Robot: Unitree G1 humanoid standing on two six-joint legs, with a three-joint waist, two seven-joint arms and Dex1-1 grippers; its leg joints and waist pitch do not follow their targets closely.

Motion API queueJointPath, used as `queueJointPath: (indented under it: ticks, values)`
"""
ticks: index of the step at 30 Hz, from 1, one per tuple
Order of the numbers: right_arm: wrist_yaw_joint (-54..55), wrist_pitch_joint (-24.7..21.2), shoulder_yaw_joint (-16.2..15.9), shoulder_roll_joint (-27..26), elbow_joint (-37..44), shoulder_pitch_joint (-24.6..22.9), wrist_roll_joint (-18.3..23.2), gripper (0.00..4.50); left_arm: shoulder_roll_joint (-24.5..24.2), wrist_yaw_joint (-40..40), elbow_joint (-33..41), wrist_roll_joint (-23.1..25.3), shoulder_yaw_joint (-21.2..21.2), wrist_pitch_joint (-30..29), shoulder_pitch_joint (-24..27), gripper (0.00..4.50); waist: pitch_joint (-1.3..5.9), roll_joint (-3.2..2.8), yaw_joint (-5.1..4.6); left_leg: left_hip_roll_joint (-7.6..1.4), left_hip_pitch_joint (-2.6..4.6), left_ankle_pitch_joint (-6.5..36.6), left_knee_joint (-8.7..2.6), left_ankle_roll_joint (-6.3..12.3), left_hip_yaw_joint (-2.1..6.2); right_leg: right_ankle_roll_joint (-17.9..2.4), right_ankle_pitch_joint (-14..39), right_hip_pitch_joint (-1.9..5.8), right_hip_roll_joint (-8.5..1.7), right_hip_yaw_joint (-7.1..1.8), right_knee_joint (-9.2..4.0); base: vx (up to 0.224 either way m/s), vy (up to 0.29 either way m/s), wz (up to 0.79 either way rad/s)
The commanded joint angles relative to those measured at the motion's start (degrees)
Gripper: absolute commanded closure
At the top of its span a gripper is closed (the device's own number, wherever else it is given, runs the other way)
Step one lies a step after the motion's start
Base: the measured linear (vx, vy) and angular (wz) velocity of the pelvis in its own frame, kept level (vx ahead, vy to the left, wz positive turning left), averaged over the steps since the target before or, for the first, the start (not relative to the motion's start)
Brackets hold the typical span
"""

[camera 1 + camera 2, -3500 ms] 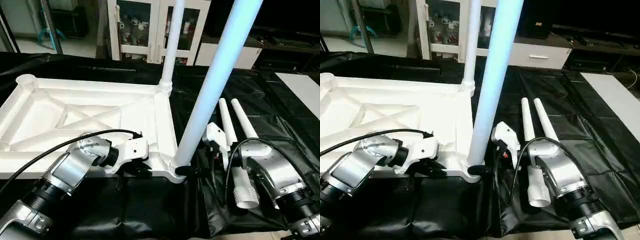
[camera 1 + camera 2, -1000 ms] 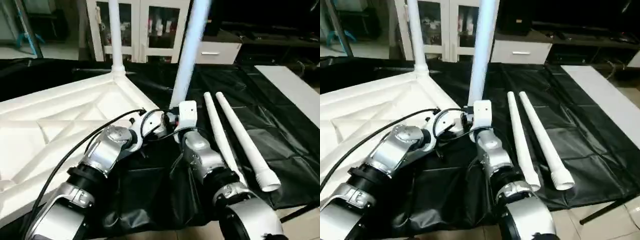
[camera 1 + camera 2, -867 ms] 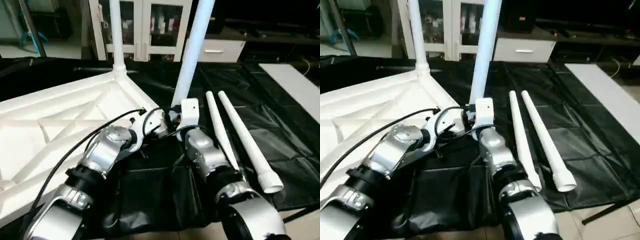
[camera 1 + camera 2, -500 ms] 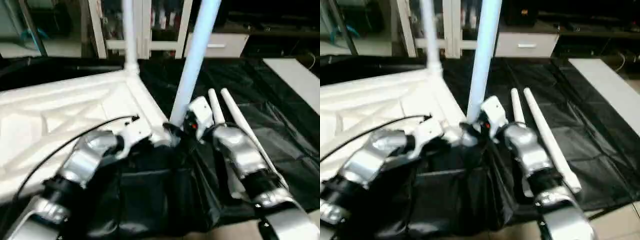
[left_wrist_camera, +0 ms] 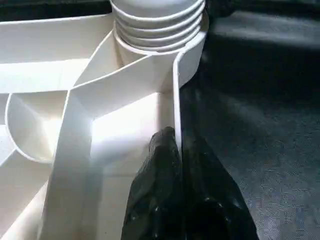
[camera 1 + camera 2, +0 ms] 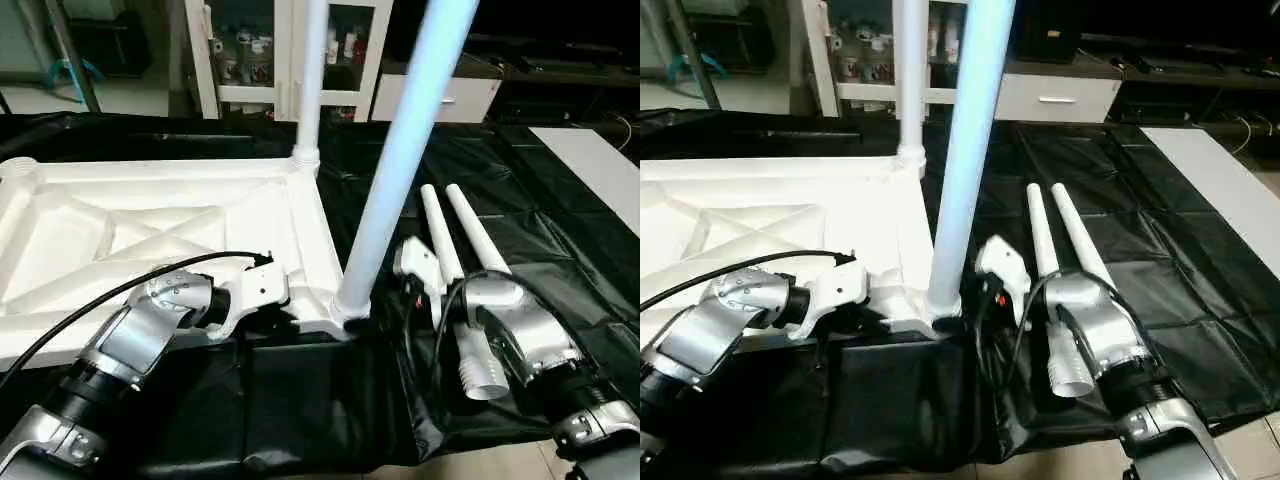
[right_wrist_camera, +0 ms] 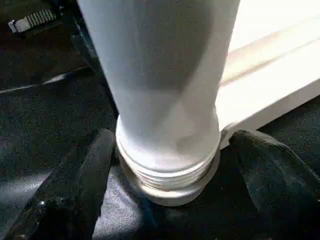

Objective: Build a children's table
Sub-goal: Rotate leg to tighten

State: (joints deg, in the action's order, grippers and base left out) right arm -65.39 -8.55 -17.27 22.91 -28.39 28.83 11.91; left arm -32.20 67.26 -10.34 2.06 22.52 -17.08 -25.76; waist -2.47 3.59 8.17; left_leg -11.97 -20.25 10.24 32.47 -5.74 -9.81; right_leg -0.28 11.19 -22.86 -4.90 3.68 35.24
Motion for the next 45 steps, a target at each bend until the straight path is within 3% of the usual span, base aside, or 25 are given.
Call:
queueJointPath:
  ticks: [1, 2, 3, 6, 7, 9, 15, 23, 27, 33, 37, 41, 45]
  values:
    - [0.1, -0.2, 0.6, 0.1, -0.3, 0.2, -0.2, 0.53, -0.2, 1.5, -1.0, 1.3, 3.9, -0.8, 1.4, 4.5, 3.05, -0.25, 0.05, -1.23, 0.38, 10.9, -3.74, 0.93, -0.09, -11.4, 7.7, 2.62, -3.13, -2.39, -3.52, 0.0, 0.0, 0.0]
    - [0.4, -0.1, 0.9, -0.4, -0.5, 0.4, 0.0, 0.53, 0.0, 1.4, -0.8, 1.2, 4.0, -1.0, 1.4, 4.5, 3.08, -0.25, 0.03, -1.23, 0.41, 10.7, -3.72, 0.89, -0.11, -11.5, 7.0, 2.58, -3.08, -2.37, -3.45, 0.0, 0.0, 0.0]
    - [0.3, 0.3, 1.1, -1.0, -1.3, 0.6, 0.2, 0.53, 0.1, 1.6, -0.6, 1.2, 4.2, -1.2, 1.5, 4.5, 3.15, -0.65, -0.05, -1.18, 0.42, 10.9, -3.71, 0.64, -0.1, -11.6, 6.4, 2.58, -3.01, -2.37, -3.47, 0.0, 0.0, 0.0]
    - [0.5, 1.4, 1.4, -2.0, -3.1, 1.4, -0.2, 0.53, 0.4, 1.8, -0.6, 1.3, 4.6, -1.0, 1.6, 4.5, 3.32, -0.64, -0.06, -1.17, 0.46, 10.9, -3.64, 0.46, -0.06, -12.2, 5.2, 2.64, -3.04, -2.3, -3.25, 0.0, 0.0, 0.0]
    - [0.6, 1.8, 2.0, -2.9, -4.1, 1.9, 0.2, 0.53, 0.7, 1.9, -0.9, 1.6, 4.7, -0.8, 1.5, 4.5, 3.38, -0.07, -0.08, -1.14, 0.43, 9.9, -3.54, 0.68, -0.14, -12.7, 3.5, 2.74, -2.92, -2.26, -3.12, 0.0, 0.0, 0.0]
    - [0.7, 2.1, 2.4, -3.3, -4.4, 2.1, 0.5, 0.53, 0.8, 1.8, -1.1, 1.7, 4.6, -0.7, 1.5, 4.5, 3.37, -0.33, 0.07, -1.13, 0.46, 9.7, -3.51, 0.86, -0.16, -12.8, 3.4, 2.71, -2.98, -2.27, -3.05, 0.0, 0.0, 0.0]
    - [0.6, 2.2, 3.6, -4.8, -6.1, 2.7, 1.3, 0.53, 0.7, 1.8, -0.7, 1.8, 4.8, -1.0, 1.7, 4.5, 3.43, -0.31, 0.09, -1.1, 0.46, 9.7, -3.51, 0.95, -0.14, -12.8, 3.4, 2.79, -3.01, -2.27, -3.0, 0.0, 0.0, 0.0]
    - [-0.9, 2.6, 3.6, -5.2, -7.0, 2.5, 0.9, 1.34, 0.4, 2.2, 0.4, 1.7, 4.9, -1.8, 2.4, 4.5, 3.46, -0.17, 0.13, -1.12, 0.44, 9.0, -3.45, 1.23, -0.13, -13.0, 2.8, 2.85, -2.99, -2.22, -2.9, 0.0, 0.0, 0.0]
    - [-1.8, 4.0, 2.5, -4.8, -7.9, 2.6, -1.0, 1.7, 0.3, 2.0, 0.3, 1.8, 4.8, -1.8, 2.4, 4.5, 3.47, -0.6, 0.09, -1.09, 0.49, 9.4, -3.44, 0.95, -0.12, -12.9, 3.0, 2.78, -2.98, -2.23, -2.91, 0.0, 0.0, 0.0]
    - [-1.8, 4.8, 2.6, -4.4, -8.7, 2.7, -2.0, 1.82, 1.0, 1.4, 0.2, 1.9, 4.6, -1.9, 2.2, 4.5, 3.49, -0.19, 0.06, -1.07, 0.44, 9.2, -3.4, 1.16, -0.13, -13.2, 2.7, 2.94, -2.97, -2.24, -2.86, 0.0, 0.0, 0.0]
    - [0.9, 3.0, 4.4, -5.7, -9.8, 3.2, -0.9, 1.83, 1.8, -0.5, -0.1, 1.6, 3.5, -2.7, 2.3, 4.5, 3.46, -0.43, 0.02, -1.1, 0.5, 9.5, -3.4, 1.17, -0.14, -13.2, 3.2, 2.83, -2.93, -2.25, -2.95, 0.0, 0.0, 0.0]
    - [6.1, 3.0, 5.2, -7.1, -12.3, 3.5, -2.2, 1.84, 3.0, -3.3, -1.4, 2.0, 2.4, -3.3, 1.9, 4.5, 3.1, -0.21, -0.08, -1.19, 0.69, 13.8, -3.78, 0.05, -0.08, -12.0, 10.0, 2.54, -3.17, -2.31, -3.66, 0.0, 0.0, 0.0]
    - [14.9, 2.7, 7.0, -10.1, -15.6, 3.9, -3.0, 1.84, 5.1, -8.1, -4.0, 2.7, 0.6, -4.2, 0.6, 4.5, 2.69, -0.09, -0.38, -1.2, 0.77, 18.8, -4.34, -1.77, 0.4, -8.3, 21.6, 2.12, -3.49, -2.24, -4.77, 0.0, 0.0, 0.0]
